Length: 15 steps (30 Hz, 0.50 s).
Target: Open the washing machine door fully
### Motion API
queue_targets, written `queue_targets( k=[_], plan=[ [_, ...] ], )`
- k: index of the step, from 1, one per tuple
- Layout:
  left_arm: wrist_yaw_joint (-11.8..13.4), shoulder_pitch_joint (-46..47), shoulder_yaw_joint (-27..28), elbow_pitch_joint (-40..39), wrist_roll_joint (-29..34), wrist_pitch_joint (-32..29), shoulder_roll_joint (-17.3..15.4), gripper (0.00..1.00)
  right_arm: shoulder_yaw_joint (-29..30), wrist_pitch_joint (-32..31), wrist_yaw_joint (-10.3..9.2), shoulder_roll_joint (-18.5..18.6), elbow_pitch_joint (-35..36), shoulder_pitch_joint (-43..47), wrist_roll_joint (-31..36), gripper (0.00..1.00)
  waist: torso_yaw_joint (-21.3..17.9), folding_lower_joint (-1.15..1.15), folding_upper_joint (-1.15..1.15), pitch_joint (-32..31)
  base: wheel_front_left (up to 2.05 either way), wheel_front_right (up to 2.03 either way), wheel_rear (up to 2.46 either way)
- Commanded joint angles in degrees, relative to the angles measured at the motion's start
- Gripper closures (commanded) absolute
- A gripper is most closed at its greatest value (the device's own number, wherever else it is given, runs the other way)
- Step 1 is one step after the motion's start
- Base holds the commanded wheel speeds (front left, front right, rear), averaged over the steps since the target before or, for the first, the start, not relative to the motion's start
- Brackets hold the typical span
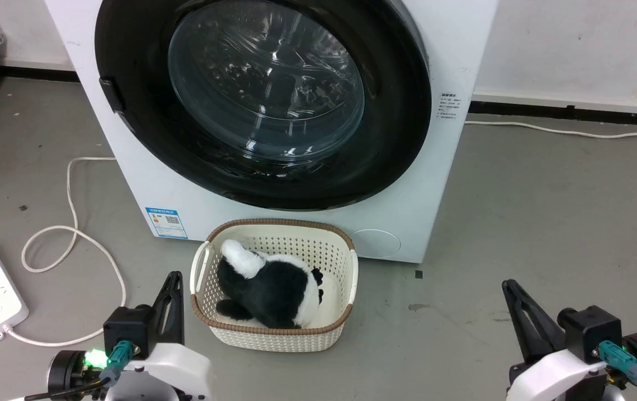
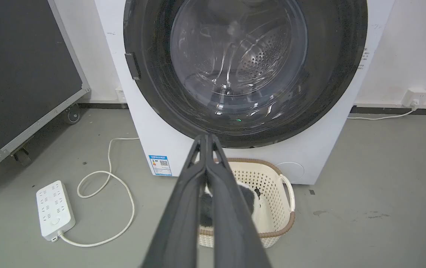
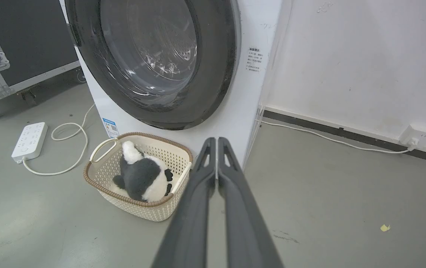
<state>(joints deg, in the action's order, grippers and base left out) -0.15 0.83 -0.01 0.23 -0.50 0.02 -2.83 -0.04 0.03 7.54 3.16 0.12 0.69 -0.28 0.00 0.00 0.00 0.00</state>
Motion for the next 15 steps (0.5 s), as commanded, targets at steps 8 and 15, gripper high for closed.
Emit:
queue_targets(
  k=[8, 15],
  plan=[
    [0.2, 0.01, -0.16, 0.11, -0.13, 0.4, 0.01, 0.0, 0.01, 0.4, 0.0, -0.01, -0.07, 0.06, -0.24, 0.0, -0.02, 0.0, 0.0, 0.03, 0.0, 0.0, 0.0],
    [0.67, 0.04, -0.63, 0.21, -0.17, 1.24, 0.01, 0.0, 0.3, 1.24, 0.0, -0.02, 0.17, 0.01, -0.39, 0.0, -0.02, 0.0, 0.0, 0.27, 0.0, 0.0, 0.0]
  ],
)
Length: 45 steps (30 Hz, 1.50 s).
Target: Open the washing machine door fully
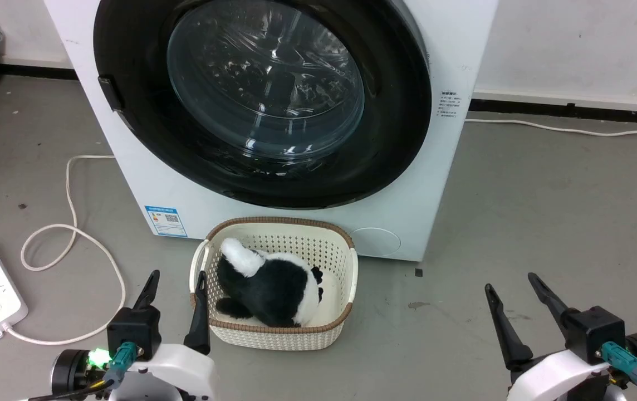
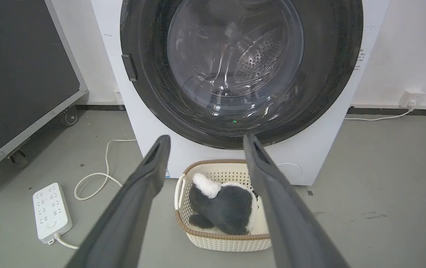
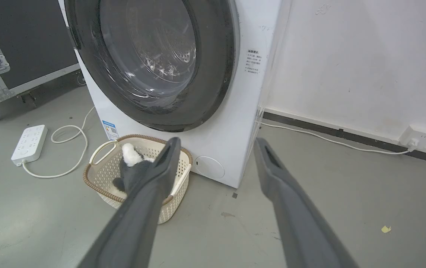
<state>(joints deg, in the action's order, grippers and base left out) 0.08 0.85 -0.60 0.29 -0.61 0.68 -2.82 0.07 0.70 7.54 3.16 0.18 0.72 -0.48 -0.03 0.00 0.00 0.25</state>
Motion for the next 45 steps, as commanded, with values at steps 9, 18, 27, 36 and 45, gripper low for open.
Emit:
queue_targets(
  k=[9, 18, 27, 36, 45],
  plan=[
    [1.08, 0.72, -0.8, -0.04, -0.02, 1.66, -0.01, 0.0, 0.27, 1.65, -0.01, 0.58, 1.24, -0.99, -0.79, 0.0, 0.41, 0.0, 0.0, 1.6, 0.0, 0.0, 0.0],
    [1.79, 2.07, -1.58, -0.4, 0.07, 2.74, -0.03, 0.0, 0.15, 2.72, -0.01, 2.74, 1.36, -3.76, -2.5, 0.0, 1.16, 0.0, 0.0, 4.2, 0.0, 0.0, 0.0],
    [2.93, 3.55, -2.44, -1.08, -0.09, 3.82, -0.03, 0.0, -0.11, 2.62, -0.02, 5.37, 1.59, -8.83, -6.74, 0.0, 2.06, 0.0, 0.0, 7.15, 0.0, 0.0, 0.0],
    [3.86, 4.35, -2.75, -1.82, -0.1, 4.89, -0.23, 0.0, 0.3, 0.97, -0.02, 6.58, 1.34, -14.97, -13.31, 1.0, 2.69, 0.0, 0.0, 9.84, 0.0, 0.0, 0.0],
    [4.71, 5.45, -3.47, -2.21, -0.09, 5.97, -0.25, 0.0, 2.15, -1.73, -0.02, 5.88, -0.91, -21.48, -22.13, 1.0, 3.47, 0.0, 0.0, 12.02, 0.0, 0.0, 0.0]
  ],
)
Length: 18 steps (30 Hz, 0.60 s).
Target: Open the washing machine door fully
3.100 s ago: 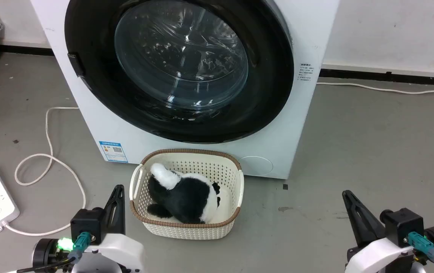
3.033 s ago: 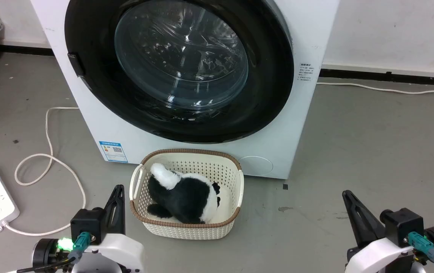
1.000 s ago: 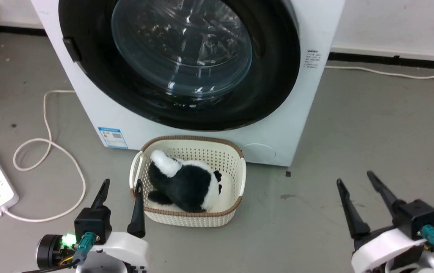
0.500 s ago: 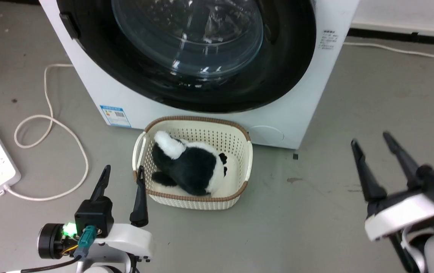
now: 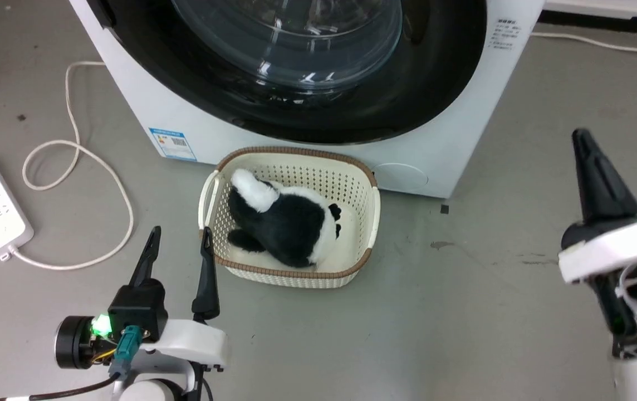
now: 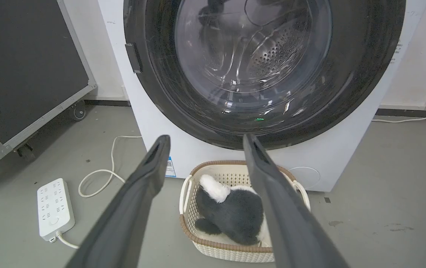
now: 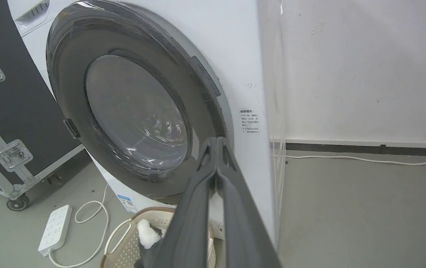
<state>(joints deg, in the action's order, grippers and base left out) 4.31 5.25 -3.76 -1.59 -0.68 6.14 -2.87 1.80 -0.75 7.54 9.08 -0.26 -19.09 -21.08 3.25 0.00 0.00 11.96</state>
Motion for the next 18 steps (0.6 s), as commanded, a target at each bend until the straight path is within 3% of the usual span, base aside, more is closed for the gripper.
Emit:
queue_targets(
  k=[1, 18],
  plan=[
    [0.57, 1.1, -0.41, -0.39, -0.04, 0.63, -0.2, 0.0, 0.65, -0.8, -0.02, -0.25, -0.93, -2.32, -2.6, 1.0, 0.3, 0.0, 0.0, 0.54, 0.0, 0.0, 0.0],
    [2.22, 3.08, -2.68, -0.99, -0.43, 2.67, -0.12, 0.0, 3.37, -8.3, -0.03, 1.29, -6.61, -14.0, -14.43, 1.0, 3.15, 0.0, 0.0, 5.12, 0.0, 0.0, 0.0]
  ],
)
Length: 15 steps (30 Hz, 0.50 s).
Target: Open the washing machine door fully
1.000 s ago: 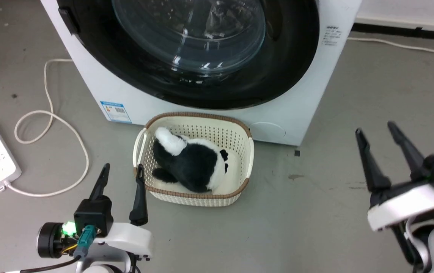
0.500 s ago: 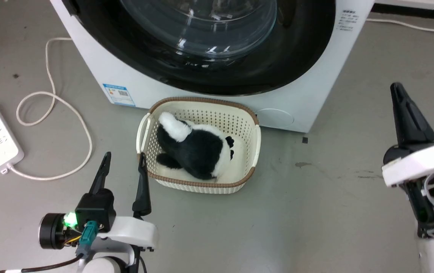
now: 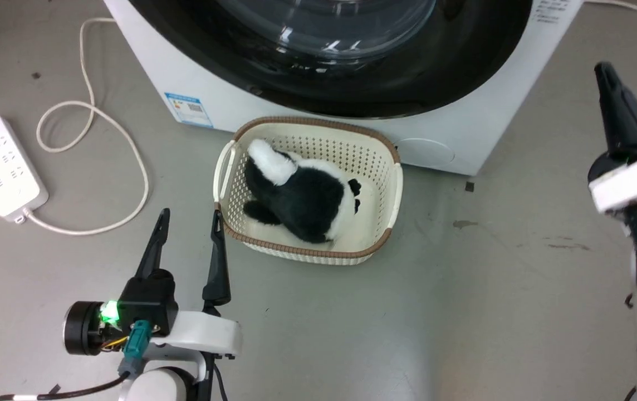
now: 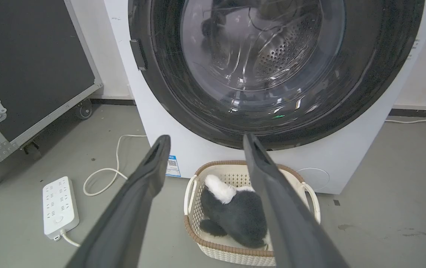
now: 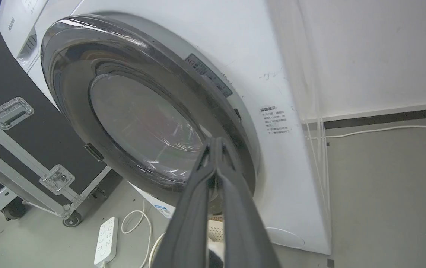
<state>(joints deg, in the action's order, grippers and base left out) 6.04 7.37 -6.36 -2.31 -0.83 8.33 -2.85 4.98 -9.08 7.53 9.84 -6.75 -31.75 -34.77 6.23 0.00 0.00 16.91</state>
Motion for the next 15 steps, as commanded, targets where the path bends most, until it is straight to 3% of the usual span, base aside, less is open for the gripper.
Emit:
queue_targets(
  k=[1, 15],
  plan=[
    [0.61, 1.05, -0.22, -0.3, -0.31, 0.59, -0.14, 0.0, 0.29, -0.51, -0.02, 0.72, -0.62, -2.12, -1.39, 1.0, 0.31, 0.0, 0.0, 0.42, 0.0, 0.0, 0.0],
    [1.92, 2.84, -2.29, -0.45, -0.24, 2.26, -0.1, 0.0, 4.14, -11.34, -0.03, 1.73, -11.63, -15.0, -13.84, 1.0, 2.73, 0.0, 0.0, 4.53, 0.0, 0.0, 0.0]
  ],
)
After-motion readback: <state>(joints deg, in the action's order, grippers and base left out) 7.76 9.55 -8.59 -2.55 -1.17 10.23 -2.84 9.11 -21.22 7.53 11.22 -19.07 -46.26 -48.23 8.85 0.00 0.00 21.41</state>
